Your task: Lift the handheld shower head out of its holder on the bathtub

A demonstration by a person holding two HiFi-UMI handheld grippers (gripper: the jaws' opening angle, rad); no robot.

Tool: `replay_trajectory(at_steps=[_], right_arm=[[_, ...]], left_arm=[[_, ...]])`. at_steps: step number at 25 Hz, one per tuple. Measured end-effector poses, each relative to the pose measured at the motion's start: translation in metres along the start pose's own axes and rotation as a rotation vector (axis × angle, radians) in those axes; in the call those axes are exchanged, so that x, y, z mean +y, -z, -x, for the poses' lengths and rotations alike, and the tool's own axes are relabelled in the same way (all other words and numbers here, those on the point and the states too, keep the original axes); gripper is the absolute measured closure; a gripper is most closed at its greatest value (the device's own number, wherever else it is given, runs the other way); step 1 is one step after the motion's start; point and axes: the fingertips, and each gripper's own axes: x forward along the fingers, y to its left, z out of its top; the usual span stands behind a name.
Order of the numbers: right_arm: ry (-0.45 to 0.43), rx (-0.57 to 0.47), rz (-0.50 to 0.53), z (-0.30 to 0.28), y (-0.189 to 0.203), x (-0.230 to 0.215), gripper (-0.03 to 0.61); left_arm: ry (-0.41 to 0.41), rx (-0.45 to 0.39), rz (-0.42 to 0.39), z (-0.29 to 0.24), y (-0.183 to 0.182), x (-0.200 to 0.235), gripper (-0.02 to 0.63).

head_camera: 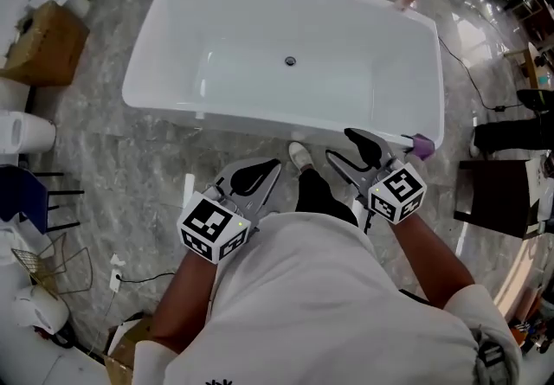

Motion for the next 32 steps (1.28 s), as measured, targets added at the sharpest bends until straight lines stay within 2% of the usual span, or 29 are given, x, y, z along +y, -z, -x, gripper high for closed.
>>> replay_trajectory(at_steps=[6,10,18,22,32], right_arm=[[-0.068,0.029,0.041,-0.049,-0.041,-0.112,0.324],[-0.061,0.046,0.062,-0.082,-0.058,-0.185,0.325],[0.011,0.1,0.081,-0.152,-0.059,-0.352,0.327],[0.059,0.114,0.091,-0.195,-0.057,-0.433,0.327],[0.186,0.14,0.156,-0.284,-0.071,-0.58,0.322]], left_arm=[[-0.046,0.028,0.019,-0.077,-0.05,0.048,0.606],[-0.085,0.026,0.043,-0.112,-0.078,0.082,0.606],[-0.14,0.077,0.077,-0.181,-0.106,0.127,0.606],[-0.143,0.095,0.089,-0.208,-0.114,0.143,0.606],[-0.101,0.173,0.111,-0.248,-0.114,0.169,0.606]])
